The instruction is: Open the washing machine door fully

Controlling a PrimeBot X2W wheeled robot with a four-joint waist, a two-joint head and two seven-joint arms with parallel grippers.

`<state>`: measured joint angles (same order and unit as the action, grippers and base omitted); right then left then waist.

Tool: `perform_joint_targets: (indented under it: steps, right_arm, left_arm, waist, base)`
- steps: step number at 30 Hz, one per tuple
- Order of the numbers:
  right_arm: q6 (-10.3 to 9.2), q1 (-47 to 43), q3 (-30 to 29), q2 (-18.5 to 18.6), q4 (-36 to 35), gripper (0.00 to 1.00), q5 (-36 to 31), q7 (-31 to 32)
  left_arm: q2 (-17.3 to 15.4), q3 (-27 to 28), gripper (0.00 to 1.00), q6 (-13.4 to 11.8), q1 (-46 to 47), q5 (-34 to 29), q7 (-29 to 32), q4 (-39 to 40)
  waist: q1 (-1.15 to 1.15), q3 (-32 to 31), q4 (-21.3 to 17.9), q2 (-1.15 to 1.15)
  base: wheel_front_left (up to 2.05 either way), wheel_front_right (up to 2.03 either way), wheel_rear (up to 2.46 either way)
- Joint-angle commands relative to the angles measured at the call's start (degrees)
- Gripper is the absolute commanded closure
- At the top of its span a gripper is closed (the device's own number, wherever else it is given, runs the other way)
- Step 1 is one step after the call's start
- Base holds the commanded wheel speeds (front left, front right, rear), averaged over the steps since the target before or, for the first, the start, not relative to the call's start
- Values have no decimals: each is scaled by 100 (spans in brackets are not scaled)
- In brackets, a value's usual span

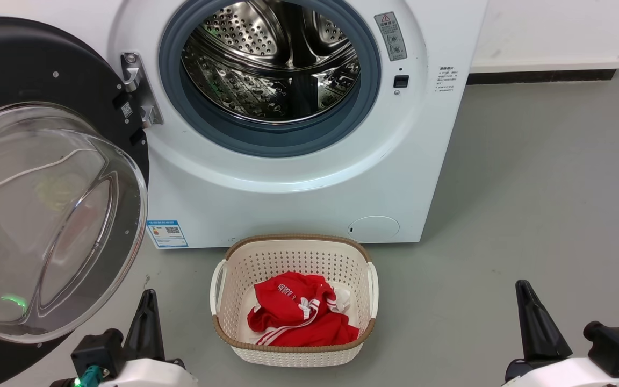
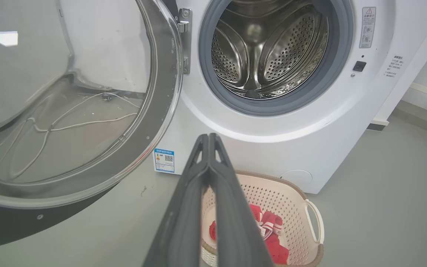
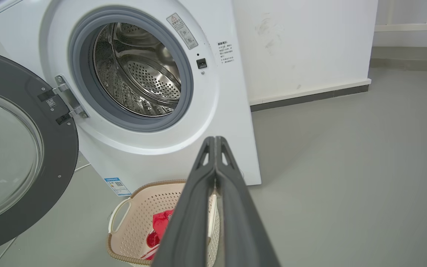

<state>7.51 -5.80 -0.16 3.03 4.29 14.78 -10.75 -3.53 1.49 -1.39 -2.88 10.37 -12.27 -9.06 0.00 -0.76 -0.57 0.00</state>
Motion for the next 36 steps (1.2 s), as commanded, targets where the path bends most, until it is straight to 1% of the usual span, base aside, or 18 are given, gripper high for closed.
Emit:
perform_joint_targets:
  steps: [1,2,20,36]
  right_arm:
    - [0,178,-8,46,-38,100,350,40]
    - [0,178,-8,46,-38,100,350,40]
    - [-1,446,-46,122,203,100,2228,354]
    - [-1,630,-103,152,373,100,3584,610]
  left_arm:
    - [-20,33,100,55,202,335,59,65]
    - [-20,33,100,55,202,335,59,65]
    - [-1,112,100,256,351,2233,461,-26]
    - [13,203,100,407,498,3619,792,-130]
  waist:
    - [0,2,0,0]
    - [0,2,0,0]
    - [0,17,9,0]
    - [0,29,17,0]
  base:
    - [0,0,0]
    - [0,0,0]
    - [0,0,0]
    - [0,0,0]
